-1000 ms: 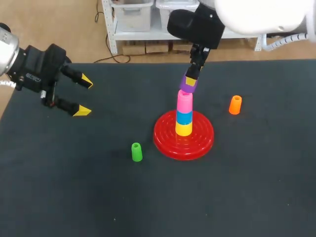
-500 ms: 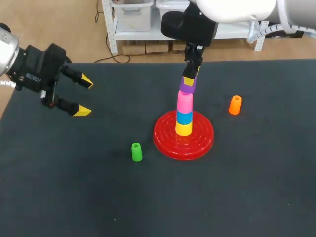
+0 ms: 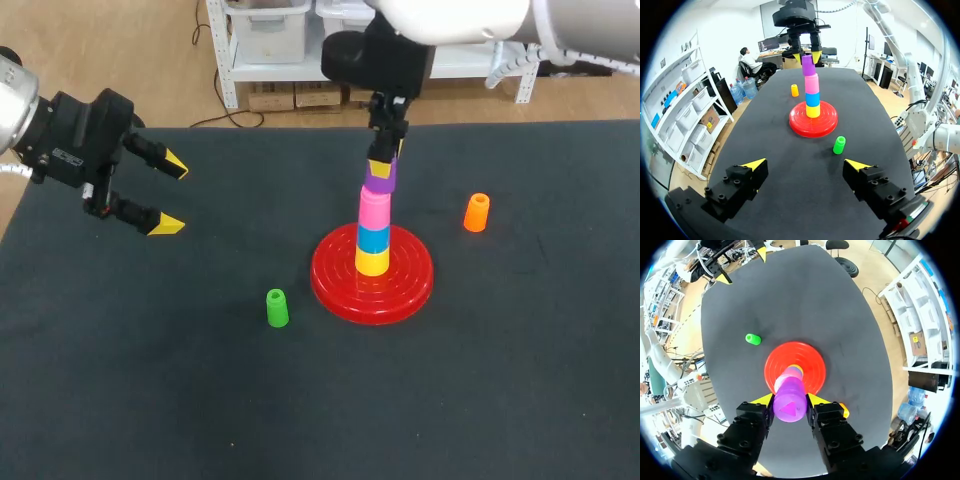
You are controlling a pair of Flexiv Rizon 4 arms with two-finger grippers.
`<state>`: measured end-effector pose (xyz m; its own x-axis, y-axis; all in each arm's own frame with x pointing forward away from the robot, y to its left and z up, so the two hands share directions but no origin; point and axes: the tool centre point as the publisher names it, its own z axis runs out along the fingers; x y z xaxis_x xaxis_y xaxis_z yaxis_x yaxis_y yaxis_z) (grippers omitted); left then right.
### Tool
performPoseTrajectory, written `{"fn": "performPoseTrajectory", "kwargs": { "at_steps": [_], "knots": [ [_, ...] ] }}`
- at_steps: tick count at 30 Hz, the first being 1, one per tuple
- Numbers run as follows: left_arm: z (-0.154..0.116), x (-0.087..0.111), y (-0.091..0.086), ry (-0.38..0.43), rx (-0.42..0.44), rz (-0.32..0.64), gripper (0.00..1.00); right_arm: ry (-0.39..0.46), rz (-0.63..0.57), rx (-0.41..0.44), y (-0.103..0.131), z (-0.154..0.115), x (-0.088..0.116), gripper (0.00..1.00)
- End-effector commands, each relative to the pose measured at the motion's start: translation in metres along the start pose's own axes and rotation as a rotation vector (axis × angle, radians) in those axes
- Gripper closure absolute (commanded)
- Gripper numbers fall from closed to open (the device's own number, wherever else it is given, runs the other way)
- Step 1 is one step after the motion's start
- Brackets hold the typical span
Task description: Pick up and stack the cylinders on the red base in this order: pink,purple,orange,green
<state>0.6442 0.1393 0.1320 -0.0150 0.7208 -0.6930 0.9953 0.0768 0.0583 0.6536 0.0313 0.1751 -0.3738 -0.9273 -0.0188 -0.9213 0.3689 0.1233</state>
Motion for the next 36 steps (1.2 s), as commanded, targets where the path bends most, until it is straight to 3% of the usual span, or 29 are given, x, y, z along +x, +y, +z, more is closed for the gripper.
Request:
{"fn": "performPoseTrajectory", "kwargs": {
  "at_steps": [1, 36],
  "knots": [
    [0.000, 0.001, 0.000, -0.004, -0.002, 0.002, 0.00, 0.012, 0.000, -0.001, -0.001, 0.001, -0.004, 1.00],
    [0.000, 0.001, 0.000, -0.004, -0.002, 0.002, 0.00, 0.058, -0.026, -0.013, 0.005, 0.005, -0.005, 1.00]
  ]
}}
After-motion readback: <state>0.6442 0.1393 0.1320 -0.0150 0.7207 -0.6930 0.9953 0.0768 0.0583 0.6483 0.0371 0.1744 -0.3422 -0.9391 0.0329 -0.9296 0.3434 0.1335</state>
